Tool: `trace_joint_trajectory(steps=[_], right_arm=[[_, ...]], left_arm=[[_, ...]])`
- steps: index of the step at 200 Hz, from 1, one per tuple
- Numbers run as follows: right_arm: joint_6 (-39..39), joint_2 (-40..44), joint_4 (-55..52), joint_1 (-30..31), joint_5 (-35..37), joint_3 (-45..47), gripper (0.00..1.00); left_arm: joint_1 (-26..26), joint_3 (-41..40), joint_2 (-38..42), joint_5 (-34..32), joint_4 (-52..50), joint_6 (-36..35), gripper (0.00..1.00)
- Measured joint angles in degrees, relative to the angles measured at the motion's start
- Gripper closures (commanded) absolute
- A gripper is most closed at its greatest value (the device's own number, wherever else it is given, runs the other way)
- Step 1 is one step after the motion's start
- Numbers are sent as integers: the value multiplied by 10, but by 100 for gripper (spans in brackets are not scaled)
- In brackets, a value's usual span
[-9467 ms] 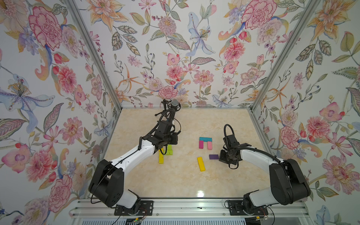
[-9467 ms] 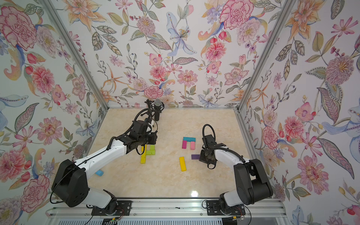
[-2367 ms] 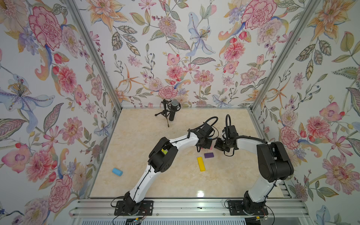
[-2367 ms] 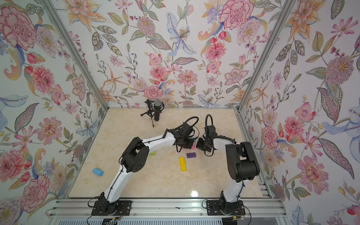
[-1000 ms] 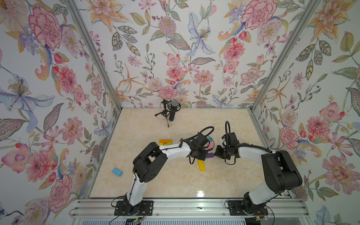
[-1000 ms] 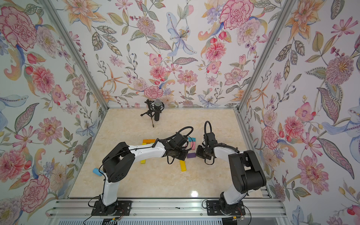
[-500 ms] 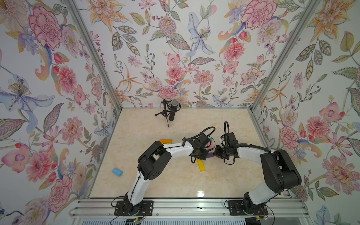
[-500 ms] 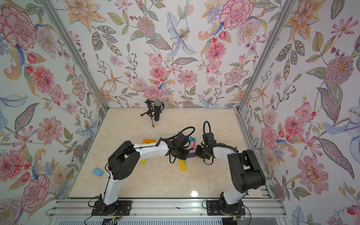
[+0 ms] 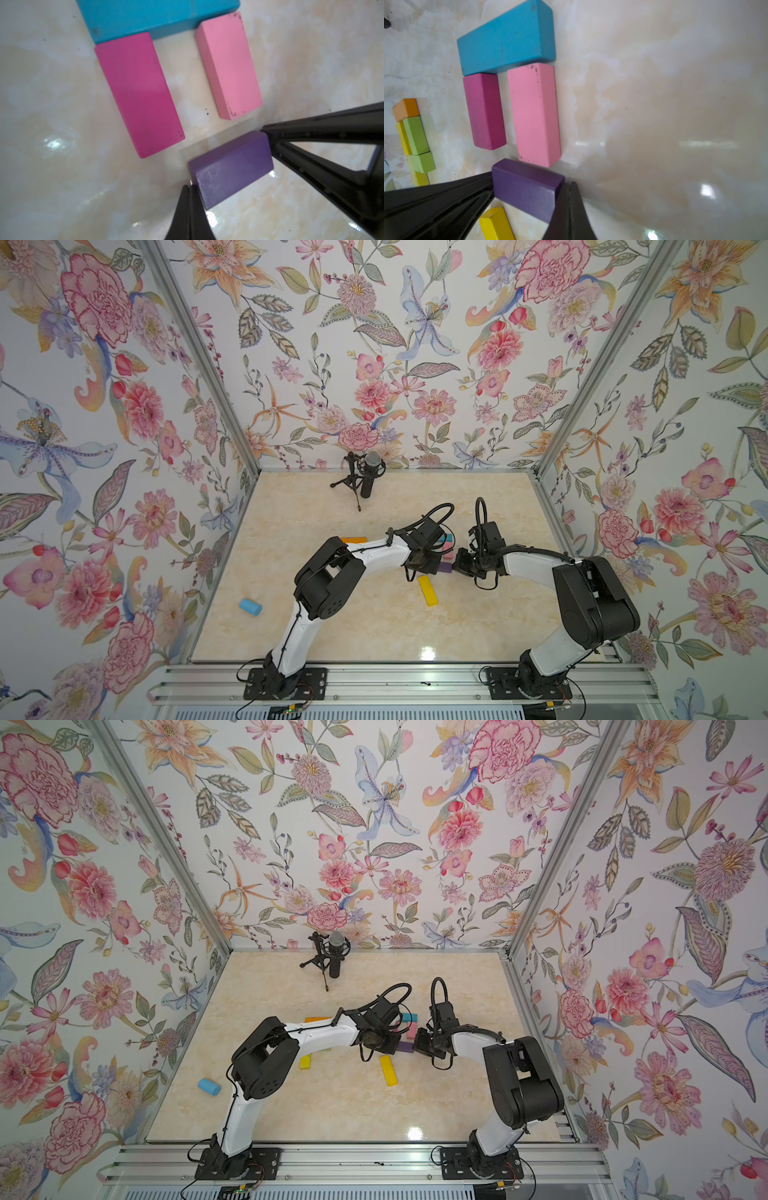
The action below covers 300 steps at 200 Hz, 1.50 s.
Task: Assemble the letter p with building blocks
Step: Assemble the building block at the center of the board.
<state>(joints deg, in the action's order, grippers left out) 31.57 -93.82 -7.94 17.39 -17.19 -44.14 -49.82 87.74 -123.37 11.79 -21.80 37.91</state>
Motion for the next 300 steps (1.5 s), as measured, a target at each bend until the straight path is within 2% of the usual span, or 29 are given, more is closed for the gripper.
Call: trace_joint_trajectory(steps=[251,300], right_arm=[[2,-9,1,-26,-7,-8,100],[3,24,-5,-29,-4,24,100]], left_arm=[[1,23,-10,-5,-8,-2,100],[4,15,-10,-13,-10,-2,100]])
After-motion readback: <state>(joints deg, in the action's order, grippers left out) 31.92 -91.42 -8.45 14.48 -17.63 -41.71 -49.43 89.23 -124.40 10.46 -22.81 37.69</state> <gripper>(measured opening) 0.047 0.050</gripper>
